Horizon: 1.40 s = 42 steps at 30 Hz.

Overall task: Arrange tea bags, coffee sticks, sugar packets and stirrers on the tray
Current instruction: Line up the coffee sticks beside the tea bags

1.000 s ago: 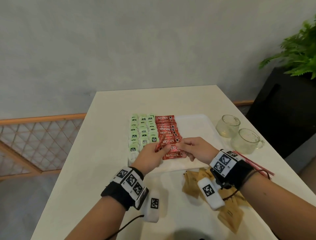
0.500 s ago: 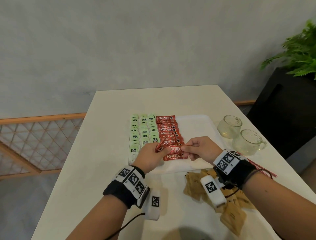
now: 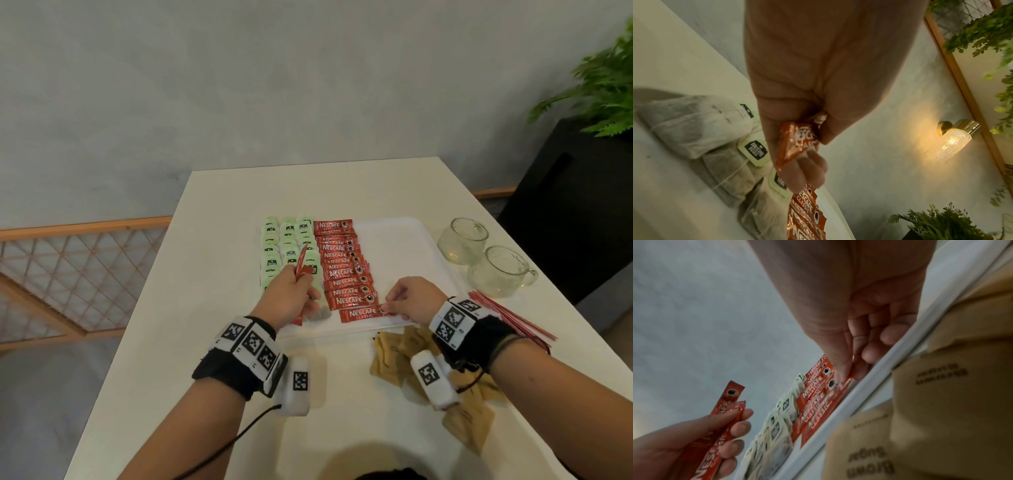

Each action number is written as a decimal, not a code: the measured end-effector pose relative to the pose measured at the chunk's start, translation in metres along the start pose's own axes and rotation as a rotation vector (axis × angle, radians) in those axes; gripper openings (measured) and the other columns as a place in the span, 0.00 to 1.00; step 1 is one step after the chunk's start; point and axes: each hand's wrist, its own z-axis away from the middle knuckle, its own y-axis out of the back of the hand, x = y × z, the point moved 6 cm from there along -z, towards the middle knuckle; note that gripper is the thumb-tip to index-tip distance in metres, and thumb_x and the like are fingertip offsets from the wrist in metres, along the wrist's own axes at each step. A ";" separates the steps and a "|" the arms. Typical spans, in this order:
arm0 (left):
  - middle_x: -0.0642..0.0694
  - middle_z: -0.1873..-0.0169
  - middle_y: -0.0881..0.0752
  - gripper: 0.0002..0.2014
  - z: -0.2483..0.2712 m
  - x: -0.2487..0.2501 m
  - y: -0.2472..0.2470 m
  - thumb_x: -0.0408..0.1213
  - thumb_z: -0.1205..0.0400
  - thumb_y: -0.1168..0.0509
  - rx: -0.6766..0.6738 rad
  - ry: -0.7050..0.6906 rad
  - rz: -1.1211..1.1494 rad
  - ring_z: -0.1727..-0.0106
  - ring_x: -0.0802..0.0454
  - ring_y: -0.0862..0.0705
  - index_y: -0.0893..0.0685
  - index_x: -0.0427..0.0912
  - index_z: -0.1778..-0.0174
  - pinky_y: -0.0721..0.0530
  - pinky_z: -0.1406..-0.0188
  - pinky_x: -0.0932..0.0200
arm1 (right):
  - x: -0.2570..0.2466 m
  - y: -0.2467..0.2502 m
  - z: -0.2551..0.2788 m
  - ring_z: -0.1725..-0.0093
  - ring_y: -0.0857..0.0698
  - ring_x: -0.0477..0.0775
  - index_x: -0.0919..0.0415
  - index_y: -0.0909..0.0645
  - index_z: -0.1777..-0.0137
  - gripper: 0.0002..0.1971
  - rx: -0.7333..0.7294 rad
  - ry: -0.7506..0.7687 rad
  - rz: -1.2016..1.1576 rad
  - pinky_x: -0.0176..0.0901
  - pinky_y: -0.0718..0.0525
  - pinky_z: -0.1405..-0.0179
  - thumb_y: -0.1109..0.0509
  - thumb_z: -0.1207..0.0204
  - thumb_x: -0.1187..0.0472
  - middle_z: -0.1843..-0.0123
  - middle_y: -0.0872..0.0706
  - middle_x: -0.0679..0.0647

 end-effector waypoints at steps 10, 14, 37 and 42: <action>0.38 0.60 0.09 0.08 0.003 -0.003 0.000 0.40 0.12 0.38 -0.085 0.005 0.101 0.71 0.43 0.12 0.19 0.41 0.42 0.12 0.73 0.55 | -0.006 -0.008 -0.004 0.59 0.17 0.52 0.54 0.25 0.58 0.16 0.068 -0.039 0.067 0.46 0.17 0.57 0.20 0.31 0.50 0.56 0.15 0.52; 0.44 0.64 0.08 0.09 0.004 0.003 -0.011 0.41 0.12 0.38 -0.161 -0.044 -0.023 0.78 0.53 0.20 0.20 0.38 0.47 0.22 0.80 0.62 | -0.011 0.003 -0.001 0.56 0.18 0.49 0.54 0.21 0.57 0.15 0.174 0.017 0.013 0.43 0.21 0.57 0.24 0.29 0.45 0.57 0.16 0.48; 0.50 0.72 0.20 0.15 0.019 0.017 -0.046 0.46 0.13 0.39 -0.329 -0.244 -0.318 0.77 0.59 0.29 0.21 0.44 0.64 0.28 0.74 0.63 | -0.042 0.005 0.043 0.73 0.21 0.45 0.67 0.12 0.54 0.09 -0.065 0.198 -0.495 0.36 0.20 0.68 0.24 0.25 0.59 0.72 0.15 0.51; 0.57 0.80 0.25 0.19 0.020 0.024 -0.047 0.48 0.13 0.41 -0.284 -0.318 -0.471 0.77 0.61 0.29 0.23 0.46 0.70 0.28 0.69 0.63 | -0.037 0.009 0.040 0.73 0.20 0.44 0.65 0.10 0.54 0.13 -0.082 0.159 -0.441 0.37 0.18 0.64 0.21 0.30 0.54 0.74 0.16 0.50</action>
